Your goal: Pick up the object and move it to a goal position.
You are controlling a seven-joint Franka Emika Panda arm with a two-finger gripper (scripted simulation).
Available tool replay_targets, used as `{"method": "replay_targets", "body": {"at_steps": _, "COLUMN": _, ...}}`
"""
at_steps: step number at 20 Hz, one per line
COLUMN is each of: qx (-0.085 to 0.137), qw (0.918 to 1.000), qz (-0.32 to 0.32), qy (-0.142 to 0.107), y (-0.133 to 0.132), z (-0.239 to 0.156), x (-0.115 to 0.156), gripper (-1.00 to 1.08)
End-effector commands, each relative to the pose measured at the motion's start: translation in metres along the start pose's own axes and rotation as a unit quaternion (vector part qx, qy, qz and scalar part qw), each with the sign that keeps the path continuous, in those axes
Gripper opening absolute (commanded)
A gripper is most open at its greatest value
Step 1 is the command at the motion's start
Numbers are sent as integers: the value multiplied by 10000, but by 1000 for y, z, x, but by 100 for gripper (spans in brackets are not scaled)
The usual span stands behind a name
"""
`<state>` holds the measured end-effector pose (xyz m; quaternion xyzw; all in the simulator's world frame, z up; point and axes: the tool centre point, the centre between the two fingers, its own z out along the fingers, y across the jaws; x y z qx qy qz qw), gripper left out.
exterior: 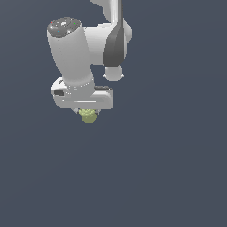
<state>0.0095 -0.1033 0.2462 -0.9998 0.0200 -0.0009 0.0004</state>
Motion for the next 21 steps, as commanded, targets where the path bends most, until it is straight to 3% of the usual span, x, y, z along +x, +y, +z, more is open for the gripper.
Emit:
{"method": "replay_targets", "body": {"at_steps": 1, "qx": 2, "qw": 10000, "qz": -4, "qy": -7, "y": 11, "z": -22, "x": 4, "gripper": -100}}
{"method": "replay_targets", "body": {"at_steps": 10, "qx": -2, "qw": 10000, "qz": -4, "qy": -8, "y": 36, "z": -69, "x": 15, "gripper": -100}}
{"method": "replay_targets", "body": {"at_steps": 21, "qx": -5, "qw": 10000, "qz": -3, "qy": -8, "y": 41, "z": -79, "x": 19, "gripper": -100}}
